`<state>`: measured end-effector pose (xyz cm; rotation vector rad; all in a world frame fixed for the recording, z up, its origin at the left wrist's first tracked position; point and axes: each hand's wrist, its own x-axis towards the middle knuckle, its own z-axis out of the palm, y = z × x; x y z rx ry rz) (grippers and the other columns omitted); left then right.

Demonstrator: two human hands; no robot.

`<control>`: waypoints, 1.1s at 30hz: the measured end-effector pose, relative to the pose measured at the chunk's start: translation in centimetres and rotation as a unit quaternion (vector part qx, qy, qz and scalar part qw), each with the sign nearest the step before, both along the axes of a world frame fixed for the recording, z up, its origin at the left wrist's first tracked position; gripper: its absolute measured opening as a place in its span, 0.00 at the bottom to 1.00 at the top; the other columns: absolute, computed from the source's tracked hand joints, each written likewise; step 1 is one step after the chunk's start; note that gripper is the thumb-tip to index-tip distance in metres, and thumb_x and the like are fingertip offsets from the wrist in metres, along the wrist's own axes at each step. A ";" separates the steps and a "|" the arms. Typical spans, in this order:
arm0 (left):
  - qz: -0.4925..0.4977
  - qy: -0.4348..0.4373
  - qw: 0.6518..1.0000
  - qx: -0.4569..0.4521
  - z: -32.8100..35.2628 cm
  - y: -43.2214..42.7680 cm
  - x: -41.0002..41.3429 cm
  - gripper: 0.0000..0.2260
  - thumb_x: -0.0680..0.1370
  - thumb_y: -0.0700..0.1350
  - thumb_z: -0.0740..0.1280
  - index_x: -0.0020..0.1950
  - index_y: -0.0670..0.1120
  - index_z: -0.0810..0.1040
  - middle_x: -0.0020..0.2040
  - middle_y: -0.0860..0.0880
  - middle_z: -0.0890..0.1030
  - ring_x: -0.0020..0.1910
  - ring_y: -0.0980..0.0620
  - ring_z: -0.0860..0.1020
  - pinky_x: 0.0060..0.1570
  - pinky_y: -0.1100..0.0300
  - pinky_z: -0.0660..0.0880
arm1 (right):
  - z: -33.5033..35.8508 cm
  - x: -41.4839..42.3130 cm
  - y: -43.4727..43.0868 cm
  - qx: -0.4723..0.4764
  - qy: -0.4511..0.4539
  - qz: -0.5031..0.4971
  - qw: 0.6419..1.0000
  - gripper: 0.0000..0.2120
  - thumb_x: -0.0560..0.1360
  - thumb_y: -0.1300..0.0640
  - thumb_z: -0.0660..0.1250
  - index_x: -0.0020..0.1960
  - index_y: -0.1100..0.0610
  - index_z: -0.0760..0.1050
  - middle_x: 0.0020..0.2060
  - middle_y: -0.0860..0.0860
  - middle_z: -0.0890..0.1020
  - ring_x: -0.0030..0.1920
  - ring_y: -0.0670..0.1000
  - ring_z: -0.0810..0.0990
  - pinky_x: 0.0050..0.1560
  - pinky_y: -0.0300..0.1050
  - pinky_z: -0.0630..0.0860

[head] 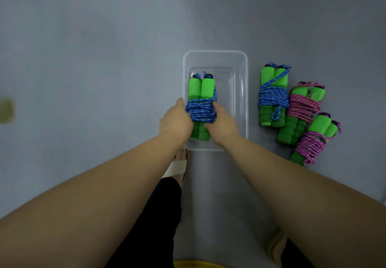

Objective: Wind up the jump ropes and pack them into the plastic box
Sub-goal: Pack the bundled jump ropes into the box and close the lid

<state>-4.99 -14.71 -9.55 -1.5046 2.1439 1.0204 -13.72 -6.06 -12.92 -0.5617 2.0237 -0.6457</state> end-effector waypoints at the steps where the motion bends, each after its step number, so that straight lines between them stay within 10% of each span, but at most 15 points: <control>1: 0.004 0.011 1.000 0.003 0.0 0.1 0.0 0.15 0.80 0.40 0.56 0.66 0.42 0.66 0.56 0.38 0.77 0.53 0.39 0.75 0.46 0.52 0.69 | -0.1 0.0 -0.1 0.002 0.008 0.015 1.000 0.29 0.74 0.68 0.59 0.73 0.54 0.59 0.61 0.58 0.75 0.58 0.58 0.75 0.56 0.44 0.70; 9: 0.014 -0.003 0.999 0.036 1.0 0.4 -0.4 0.15 0.79 0.38 0.55 0.65 0.39 0.65 0.57 0.37 0.75 0.51 0.42 0.74 0.44 0.54 0.67 | -0.1 0.3 -0.6 0.071 -0.044 0.076 0.994 0.40 0.72 0.57 0.65 0.76 0.53 0.45 0.64 0.60 0.70 0.60 0.60 0.73 0.63 0.55 0.71; 13: 0.084 -0.034 0.995 0.040 1.4 0.9 -1.2 0.25 0.78 0.39 0.59 0.74 0.43 0.56 0.69 0.41 0.65 0.63 0.40 0.70 0.56 0.52 0.69 | 2.8 -1.3 0.5 -0.020 0.161 0.096 0.982 0.25 0.74 0.59 0.63 0.71 0.58 0.62 0.64 0.57 0.69 0.63 0.56 0.70 0.64 0.46 0.65; 17: -0.162 -0.022 0.965 -0.203 2.2 1.4 -2.2 0.30 0.76 0.44 0.62 0.76 0.48 0.52 0.74 0.45 0.56 0.70 0.42 0.59 0.63 0.53 0.64 | 3.6 -6.4 2.8 0.006 0.323 -0.071 0.944 0.24 0.72 0.60 0.64 0.67 0.58 0.66 0.65 0.57 0.68 0.64 0.58 0.66 0.64 0.47 0.62; 22: -0.345 -0.103 0.925 -0.119 0.0 2.1 -4.5 0.30 0.78 0.53 0.59 0.77 0.55 0.49 0.77 0.43 0.39 0.75 0.38 0.39 0.73 0.46 0.47 | 2.3 -10.0 5.8 0.174 0.221 -0.071 0.957 0.41 0.71 0.46 0.70 0.75 0.58 0.52 0.71 0.59 0.61 0.70 0.61 0.59 0.68 0.53 0.60; 27: -0.342 -0.156 0.921 -0.105 -0.2 2.3 -4.6 0.28 0.78 0.53 0.61 0.75 0.56 0.52 0.74 0.43 0.54 0.70 0.37 0.57 0.57 0.51 0.69 | 1.5 -9.5 4.5 0.188 0.171 -0.086 0.963 0.52 0.69 0.42 0.71 0.76 0.56 0.40 0.73 0.59 0.56 0.71 0.62 0.58 0.69 0.57 0.61; 33: -0.382 -0.183 0.899 -0.114 -0.1 2.8 -3.4 0.24 0.79 0.48 0.60 0.74 0.53 0.57 0.65 0.44 0.64 0.61 0.42 0.67 0.47 0.55 0.67 | 1.0 -9.2 3.5 0.158 0.110 -0.180 0.965 0.50 0.69 0.53 0.71 0.76 0.54 0.38 0.69 0.60 0.58 0.62 0.63 0.71 0.63 0.53 0.71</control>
